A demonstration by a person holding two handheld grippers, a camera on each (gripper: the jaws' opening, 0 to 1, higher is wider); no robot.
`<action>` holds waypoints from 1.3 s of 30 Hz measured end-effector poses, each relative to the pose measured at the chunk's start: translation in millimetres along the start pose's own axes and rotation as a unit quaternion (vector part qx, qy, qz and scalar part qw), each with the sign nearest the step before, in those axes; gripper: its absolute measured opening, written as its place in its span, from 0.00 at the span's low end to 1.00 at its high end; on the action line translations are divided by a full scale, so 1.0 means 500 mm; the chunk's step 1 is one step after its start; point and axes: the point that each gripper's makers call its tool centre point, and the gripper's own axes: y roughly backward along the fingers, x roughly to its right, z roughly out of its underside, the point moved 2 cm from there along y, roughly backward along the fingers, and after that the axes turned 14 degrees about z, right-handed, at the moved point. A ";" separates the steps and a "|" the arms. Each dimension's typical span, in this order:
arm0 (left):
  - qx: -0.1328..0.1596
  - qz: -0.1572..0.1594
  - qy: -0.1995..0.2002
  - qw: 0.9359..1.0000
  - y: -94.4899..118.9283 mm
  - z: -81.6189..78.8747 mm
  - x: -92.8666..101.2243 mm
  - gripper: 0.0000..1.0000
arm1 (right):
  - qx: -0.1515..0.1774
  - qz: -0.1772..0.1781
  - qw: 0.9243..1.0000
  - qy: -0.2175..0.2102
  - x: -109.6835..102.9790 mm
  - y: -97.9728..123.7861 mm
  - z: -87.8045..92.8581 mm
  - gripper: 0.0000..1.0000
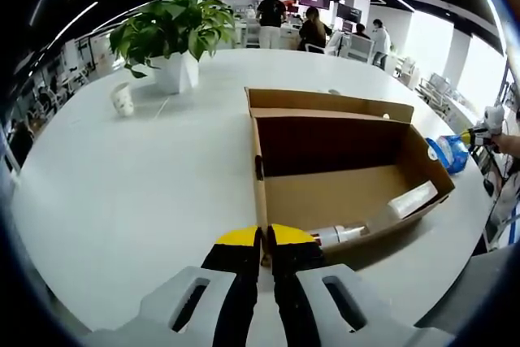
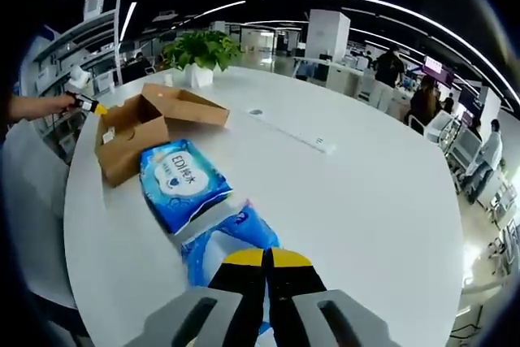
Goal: Operate the shoe box by opening the lid, removing the specified soft item, and placing it in the target area until the item is outside and the box remains undamaged.
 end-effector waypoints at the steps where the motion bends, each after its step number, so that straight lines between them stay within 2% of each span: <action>1: 0.000 0.000 0.000 1.000 0.000 0.000 0.000 0.02 | -0.001 0.002 1.000 0.001 0.002 -0.002 0.000 0.00; 8: 0.001 0.002 0.001 1.000 0.000 0.000 -0.002 0.02 | -0.015 0.014 1.000 0.009 0.008 -0.014 0.010 0.00; 13: 0.002 0.004 0.005 1.000 0.000 0.000 -0.004 0.02 | -0.025 0.042 0.999 0.003 0.021 -0.014 0.016 0.00; 17: 0.002 0.004 0.005 1.000 -0.001 0.000 -0.003 0.02 | -0.021 0.053 0.998 -0.007 0.028 -0.005 0.007 0.01; 23: 0.002 0.005 0.007 1.000 0.000 0.000 -0.001 0.02 | -0.009 0.076 0.997 -0.030 0.044 0.016 0.000 0.11; 27: 0.003 0.006 0.007 1.000 0.001 0.001 0.000 0.02 | -0.012 0.078 0.996 -0.042 0.040 0.030 0.003 0.25; 39: 0.004 0.008 0.010 1.000 0.000 0.000 0.001 0.02 | -0.047 0.074 0.994 -0.062 0.003 0.063 0.053 0.41</action>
